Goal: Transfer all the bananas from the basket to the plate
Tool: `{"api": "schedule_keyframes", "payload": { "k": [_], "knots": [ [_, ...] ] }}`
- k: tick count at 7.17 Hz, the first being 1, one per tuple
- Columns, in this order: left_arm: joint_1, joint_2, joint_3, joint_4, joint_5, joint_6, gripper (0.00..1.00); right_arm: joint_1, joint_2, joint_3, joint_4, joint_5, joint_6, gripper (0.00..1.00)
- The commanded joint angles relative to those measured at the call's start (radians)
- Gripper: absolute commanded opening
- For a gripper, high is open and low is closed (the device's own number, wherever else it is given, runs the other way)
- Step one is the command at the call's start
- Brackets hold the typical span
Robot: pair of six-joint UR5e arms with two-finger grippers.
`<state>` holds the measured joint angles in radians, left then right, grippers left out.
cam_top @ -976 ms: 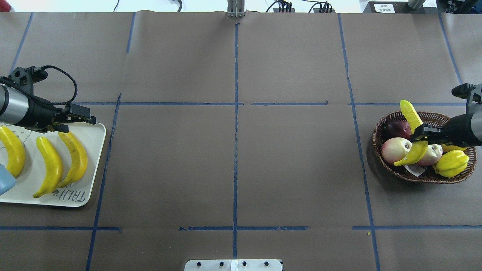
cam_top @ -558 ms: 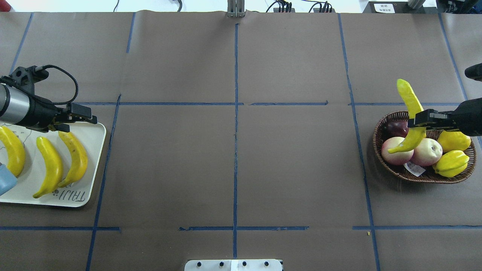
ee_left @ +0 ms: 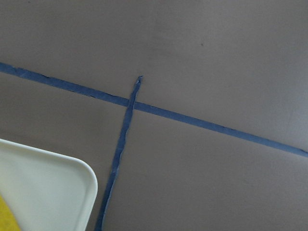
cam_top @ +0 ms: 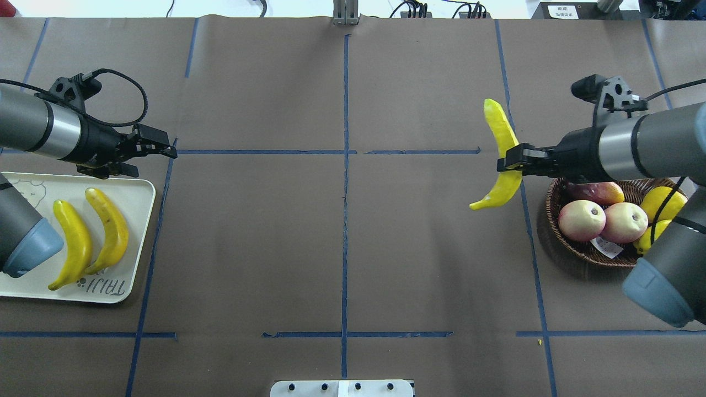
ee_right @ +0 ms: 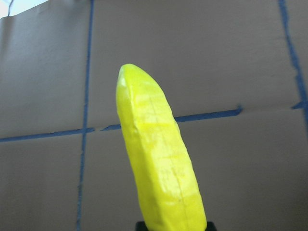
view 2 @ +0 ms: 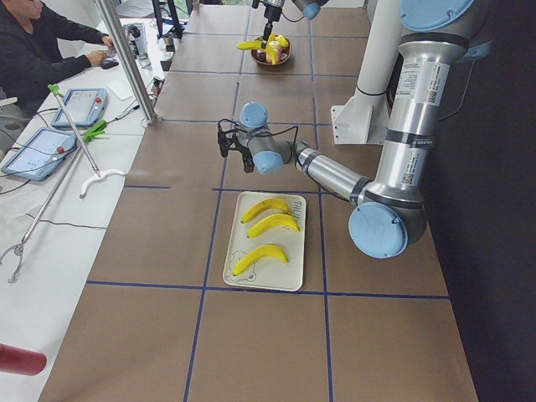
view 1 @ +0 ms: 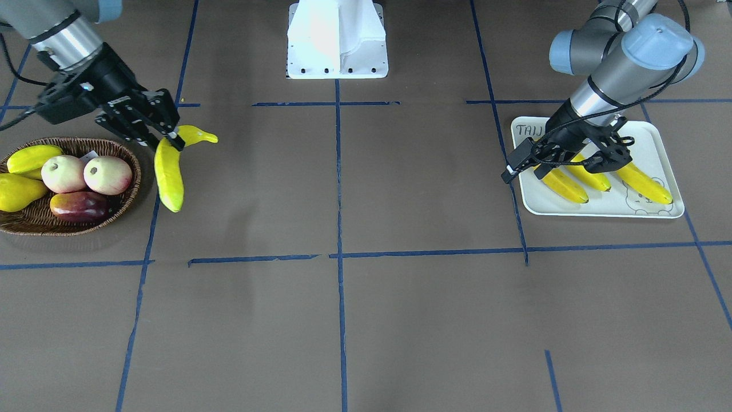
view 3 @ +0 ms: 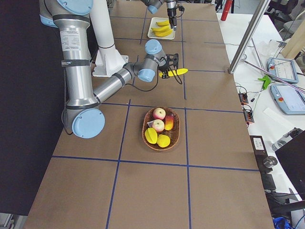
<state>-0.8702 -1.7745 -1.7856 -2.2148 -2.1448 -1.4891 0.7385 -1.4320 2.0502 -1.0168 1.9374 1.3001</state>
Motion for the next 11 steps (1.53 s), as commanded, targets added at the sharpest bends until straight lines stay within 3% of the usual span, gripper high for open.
{"api": "schedule_keyframes", "payload": {
  "k": [1, 3, 4, 6, 11],
  "knots": [
    [0.036, -0.084, 0.008, -0.093, 0.000, -0.257, 1.00, -0.179, 0.135, -0.024, -0.040, -0.173, 0.064, 0.00],
    [0.124, -0.169, 0.020, -0.175, 0.051, -0.342, 0.99, -0.263, 0.317, -0.025, -0.275, -0.228, 0.051, 0.00],
    [0.169, -0.242, 0.040, -0.177, 0.071, -0.344, 0.99, -0.296, 0.364, -0.025, -0.326, -0.268, 0.050, 0.00],
    [0.235, -0.315, 0.040, -0.183, 0.167, -0.362, 0.99, -0.320, 0.370, -0.025, -0.327, -0.271, 0.050, 0.00],
    [0.289, -0.428, 0.158, -0.227, 0.226, -0.434, 0.99, -0.324, 0.370, -0.025, -0.324, -0.271, 0.050, 0.00]
  ]
}}
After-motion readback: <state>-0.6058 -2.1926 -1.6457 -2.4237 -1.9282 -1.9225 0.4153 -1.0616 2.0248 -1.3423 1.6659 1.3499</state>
